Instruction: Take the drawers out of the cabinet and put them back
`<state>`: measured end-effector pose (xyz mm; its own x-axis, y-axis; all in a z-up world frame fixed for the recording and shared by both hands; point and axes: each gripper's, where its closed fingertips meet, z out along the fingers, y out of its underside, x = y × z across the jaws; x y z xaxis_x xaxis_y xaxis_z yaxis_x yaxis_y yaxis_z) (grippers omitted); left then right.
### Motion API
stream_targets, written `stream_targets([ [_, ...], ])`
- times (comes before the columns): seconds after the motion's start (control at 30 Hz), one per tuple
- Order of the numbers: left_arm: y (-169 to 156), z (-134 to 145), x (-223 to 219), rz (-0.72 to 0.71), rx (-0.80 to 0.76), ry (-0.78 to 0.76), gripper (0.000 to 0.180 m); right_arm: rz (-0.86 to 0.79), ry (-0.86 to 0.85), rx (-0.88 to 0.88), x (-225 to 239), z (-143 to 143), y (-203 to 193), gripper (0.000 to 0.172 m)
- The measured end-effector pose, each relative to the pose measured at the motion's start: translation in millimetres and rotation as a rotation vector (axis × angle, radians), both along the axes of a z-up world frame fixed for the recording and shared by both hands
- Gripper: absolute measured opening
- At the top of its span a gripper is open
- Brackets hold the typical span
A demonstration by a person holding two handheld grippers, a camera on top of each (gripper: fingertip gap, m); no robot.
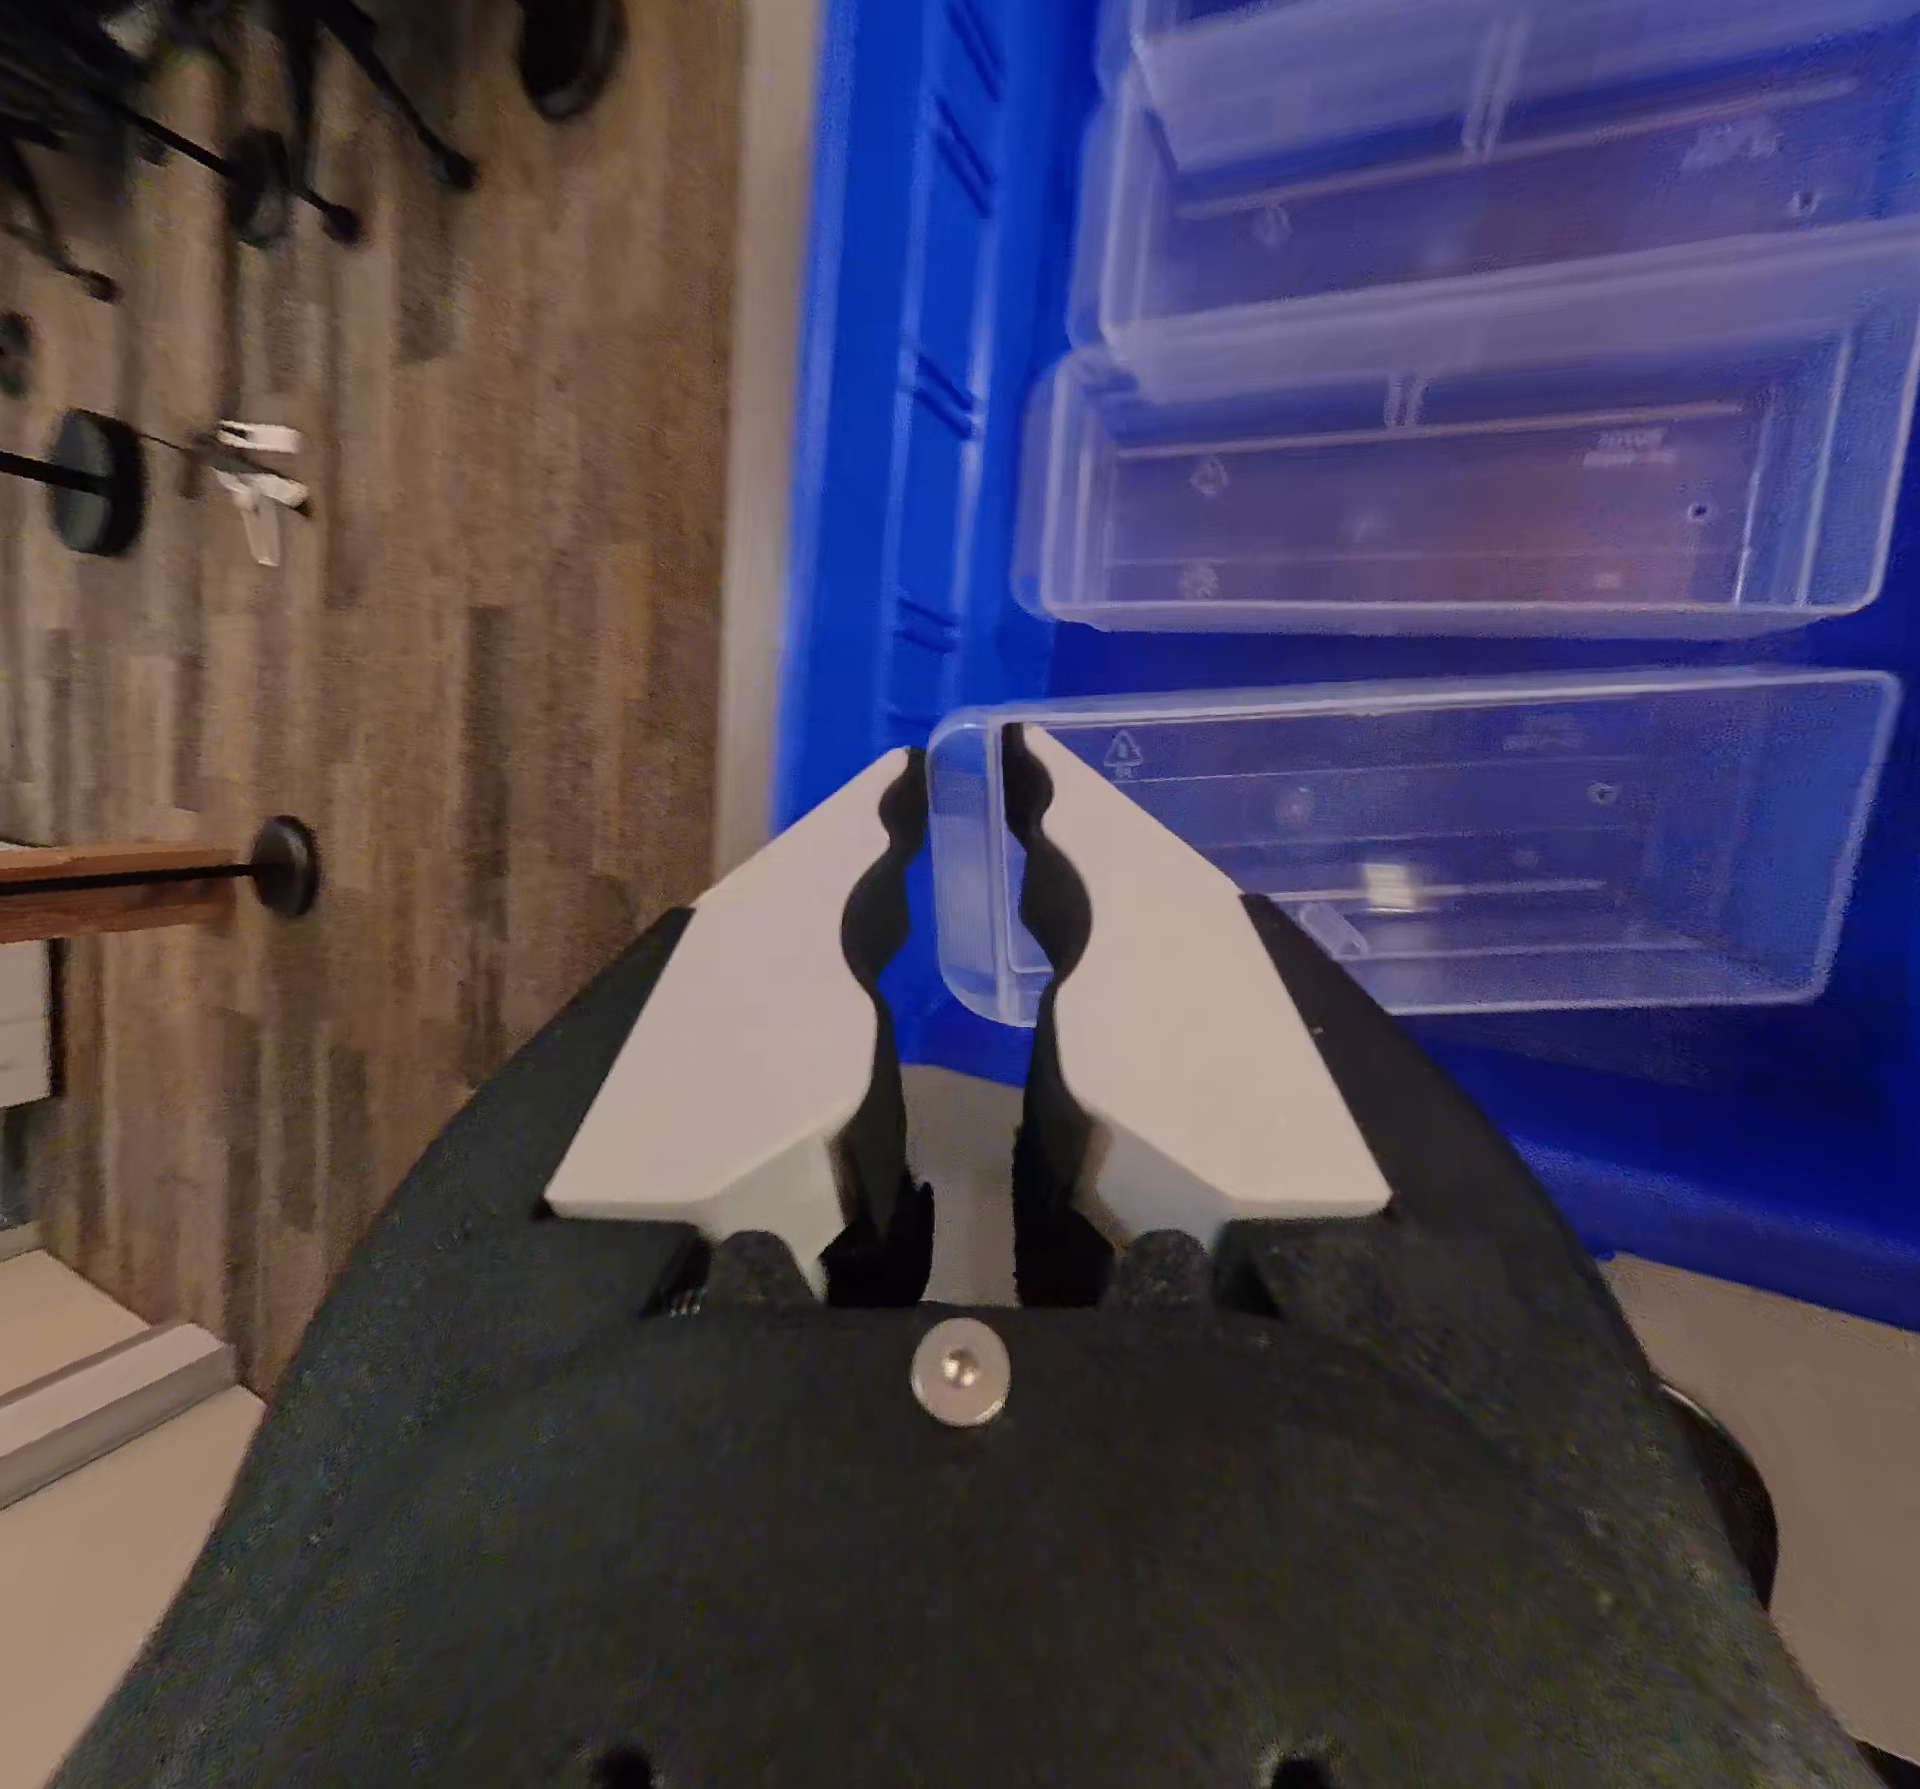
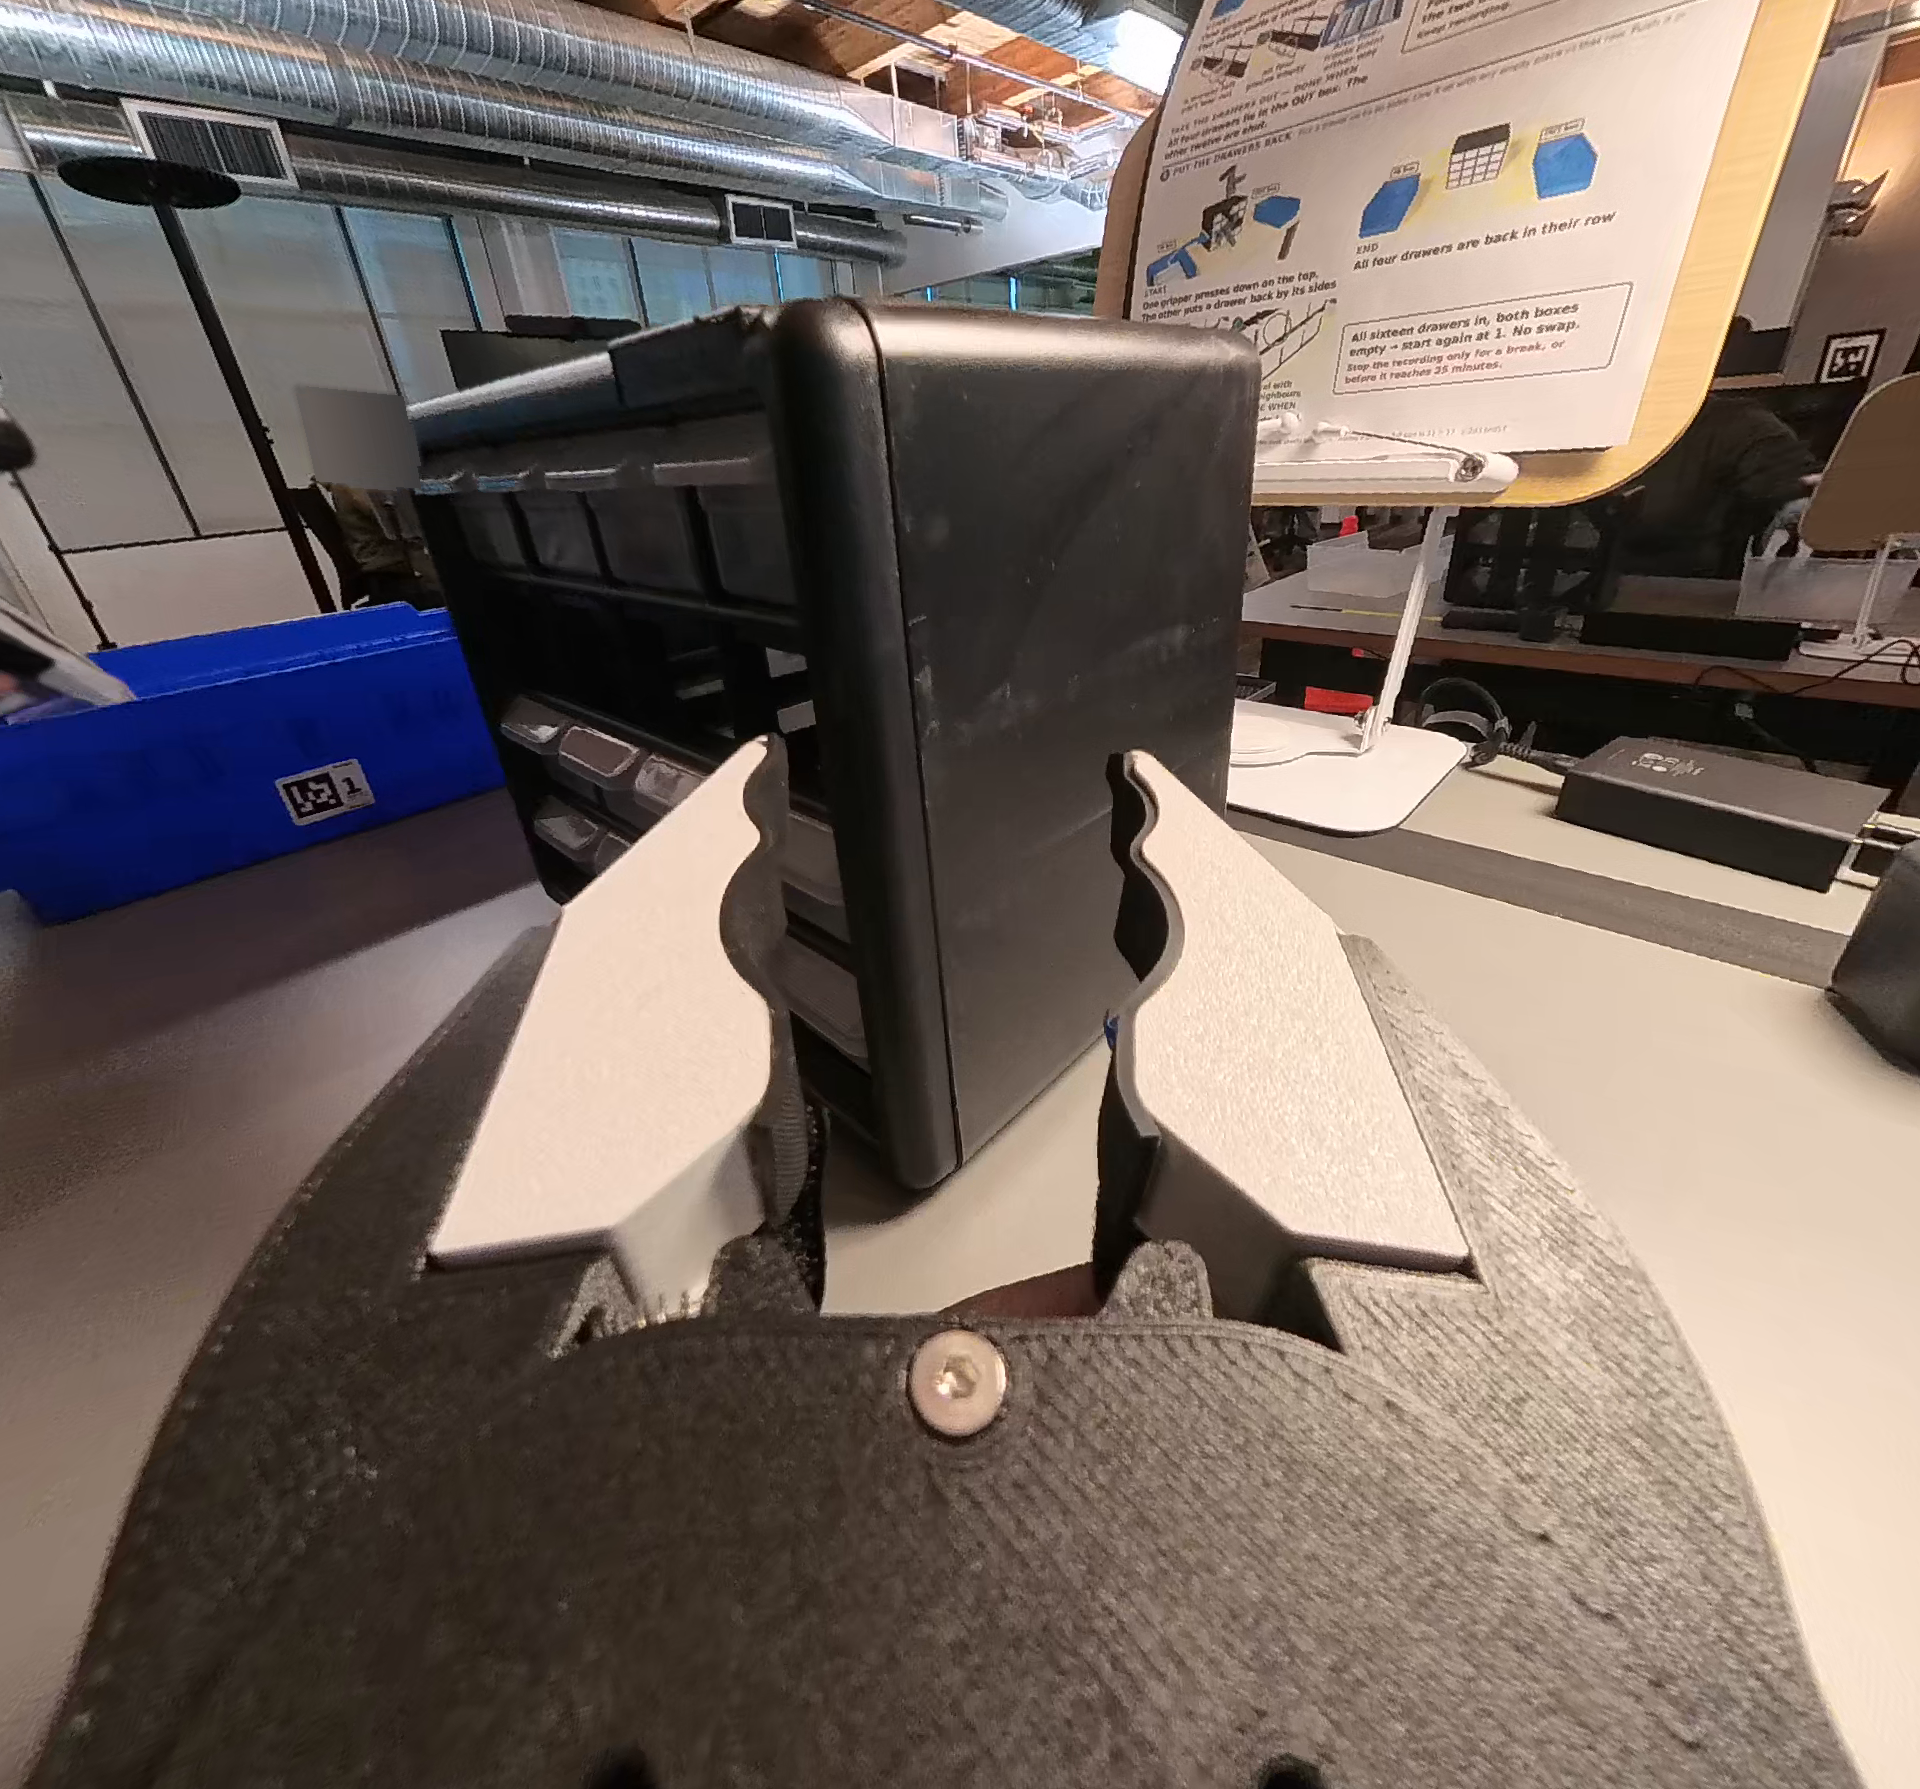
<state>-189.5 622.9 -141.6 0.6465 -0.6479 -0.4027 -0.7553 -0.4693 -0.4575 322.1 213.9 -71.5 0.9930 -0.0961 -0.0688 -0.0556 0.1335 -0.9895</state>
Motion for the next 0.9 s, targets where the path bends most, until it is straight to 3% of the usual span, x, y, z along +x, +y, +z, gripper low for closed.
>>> stream_targets([
  [0.03,0.9,15.1,-2.5,0.005,0.047,-0.003,0.012,0.0,-0.001,0.002,-0.1,0.7,-0.3,0.064],
  [0.17,-4.2,85.5,-8.4,0.017,0.244,-0.048,0.013,0.001,-0.004,0.007,-0.5,2.9,-1.1,0.064],
  [0.27,-28.2,133.9,10.2,-0.046,0.341,-0.161,0.013,-0.001,-0.002,0.011,-0.1,3.7,-1.4,0.064],
  [0.37,-70.9,159.9,54.7,-0.197,0.358,-0.288,0.013,-0.004,0.0,0.012,0.3,3.4,-1.1,0.064],
  [0.43,-106.1,160.7,93.2,-0.327,0.322,-0.354,0.013,-0.005,0.002,0.011,0.3,3.0,-0.9,0.064],
  [0.53,-155.7,140.2,150.5,-0.486,0.22,-0.433,0.013,-0.006,-0.002,0.012,-0.5,3.4,-0.9,0.064],
  [0.63,-200.6,89.0,202.7,-0.6,0.055,-0.462,0.013,-0.006,-0.009,0.014,-1.7,4.8,-1.4,0.064],
  [0.77,-227.1,10.3,242.6,-0.601,-0.138,-0.446,0.013,-0.006,-0.01,0.017,-1.5,5.8,-2.4,0.064],
  [0.9,-239.9,-31.9,252.7,-0.559,-0.275,-0.451,0.013,-0.008,-0.002,0.016,1.3,4.8,-3.0,0.064],
])
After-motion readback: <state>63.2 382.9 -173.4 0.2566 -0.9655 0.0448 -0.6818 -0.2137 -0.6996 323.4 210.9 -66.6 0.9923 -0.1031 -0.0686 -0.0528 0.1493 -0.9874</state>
